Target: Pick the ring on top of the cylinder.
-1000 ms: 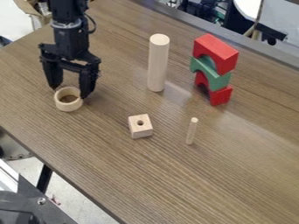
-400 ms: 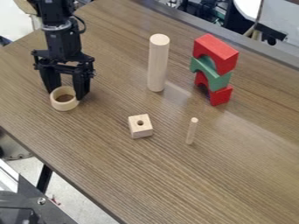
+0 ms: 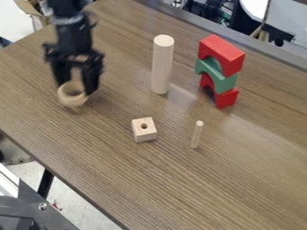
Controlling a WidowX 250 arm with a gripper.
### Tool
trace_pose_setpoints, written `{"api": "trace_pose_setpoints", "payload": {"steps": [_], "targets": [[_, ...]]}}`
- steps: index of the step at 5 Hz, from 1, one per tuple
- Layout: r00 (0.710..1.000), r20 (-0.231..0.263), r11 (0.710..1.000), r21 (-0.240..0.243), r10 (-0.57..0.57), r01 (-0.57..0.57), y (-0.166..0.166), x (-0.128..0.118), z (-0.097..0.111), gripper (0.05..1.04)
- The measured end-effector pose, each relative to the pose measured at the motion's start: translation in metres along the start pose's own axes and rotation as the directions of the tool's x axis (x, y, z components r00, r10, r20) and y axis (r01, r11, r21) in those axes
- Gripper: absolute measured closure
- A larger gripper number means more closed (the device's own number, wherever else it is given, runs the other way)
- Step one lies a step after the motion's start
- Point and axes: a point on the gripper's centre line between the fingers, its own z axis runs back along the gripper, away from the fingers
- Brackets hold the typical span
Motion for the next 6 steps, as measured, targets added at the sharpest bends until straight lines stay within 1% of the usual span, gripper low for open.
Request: {"api": "trace_pose_setpoints", "payload": {"steps": [1,2,4,5,6], "targets": [[0.99,0.061,0.992,0.044,-0.125,0.122,-0.022,0.018,0.036,0.355],[0.967,0.143,0.977,0.064,-0.212,0.205,-0.041,0.03,0.068,0.355],[0.93,0.192,0.948,0.102,-0.315,0.3,-0.063,0.042,0.103,0.355],[0.914,0.219,0.939,0.103,-0.343,0.328,-0.067,0.047,0.111,0.355],[0.903,0.229,0.931,0.109,-0.364,0.348,-0.069,0.053,0.114,0.355]]}}
